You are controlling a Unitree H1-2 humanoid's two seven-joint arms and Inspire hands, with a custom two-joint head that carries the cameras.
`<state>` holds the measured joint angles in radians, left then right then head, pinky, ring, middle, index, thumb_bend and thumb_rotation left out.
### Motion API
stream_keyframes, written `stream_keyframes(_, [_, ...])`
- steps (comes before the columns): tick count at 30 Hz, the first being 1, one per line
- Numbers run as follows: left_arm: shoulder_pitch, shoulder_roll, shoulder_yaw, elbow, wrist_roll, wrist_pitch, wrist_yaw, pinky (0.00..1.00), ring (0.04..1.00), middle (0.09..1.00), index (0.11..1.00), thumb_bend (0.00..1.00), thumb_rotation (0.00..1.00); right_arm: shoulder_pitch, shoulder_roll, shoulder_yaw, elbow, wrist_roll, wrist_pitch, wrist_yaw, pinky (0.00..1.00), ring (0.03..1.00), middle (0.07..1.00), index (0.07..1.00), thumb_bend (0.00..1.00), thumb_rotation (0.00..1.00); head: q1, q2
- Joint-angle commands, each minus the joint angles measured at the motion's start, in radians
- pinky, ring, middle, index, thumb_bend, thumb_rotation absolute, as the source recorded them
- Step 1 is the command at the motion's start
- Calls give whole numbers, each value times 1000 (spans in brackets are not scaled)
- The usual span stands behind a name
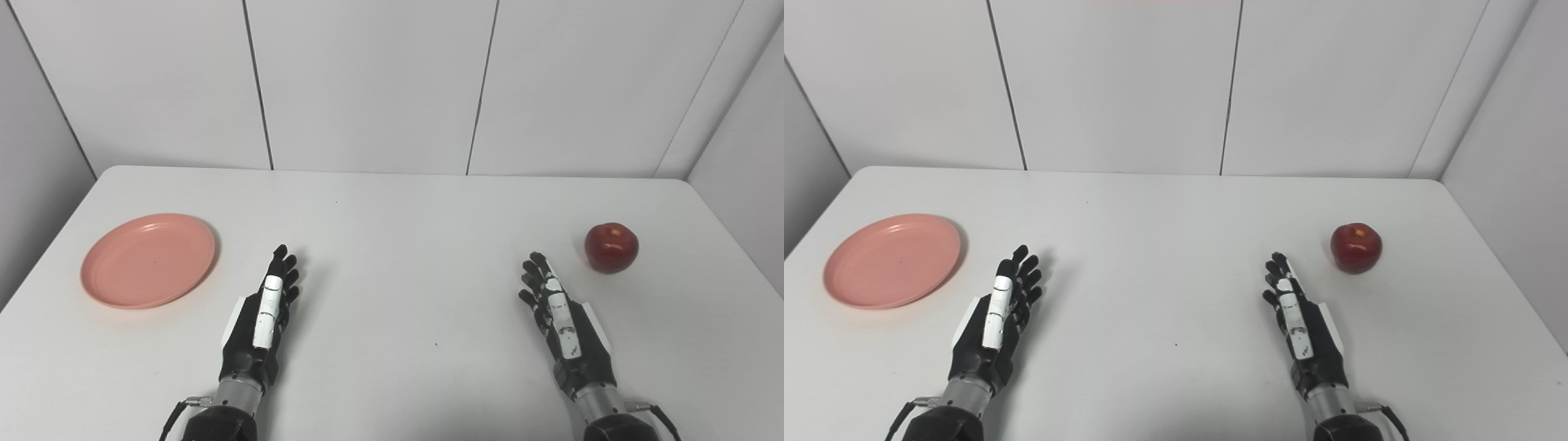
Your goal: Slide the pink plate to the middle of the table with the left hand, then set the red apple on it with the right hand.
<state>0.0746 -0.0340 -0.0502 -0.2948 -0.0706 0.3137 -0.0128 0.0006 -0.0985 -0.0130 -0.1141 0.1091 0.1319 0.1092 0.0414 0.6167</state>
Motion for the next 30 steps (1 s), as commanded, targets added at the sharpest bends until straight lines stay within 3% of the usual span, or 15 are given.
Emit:
stream_keyframes(1, [78, -16, 0, -3, 12, -74, 11, 1000, 1000, 1000, 1000, 710, 1000, -10, -9, -13, 6, 12, -20, 5, 1000, 971, 958, 959, 895, 1000, 20, -6])
stream_keyframes(11, [78, -46, -38, 25, 35, -121, 50, 1000, 1000, 1000, 1000, 686, 1000, -8, -40, -47, 28, 66, -22, 40, 1000, 990, 970, 959, 875, 1000, 99, -31])
stream_keyframes(21, [73, -72, -79, 58, 57, -151, 95, 1000, 1000, 1000, 1000, 673, 1000, -14, -69, -71, 92, 104, -78, 83, 1000, 998, 979, 967, 864, 1000, 182, -63])
stream_keyframes(30, [51, -88, -112, 124, 74, -195, 128, 1000, 1000, 1000, 1000, 679, 1000, -36, -89, -92, 178, 133, -119, 119, 1000, 1000, 992, 976, 871, 1000, 260, -123])
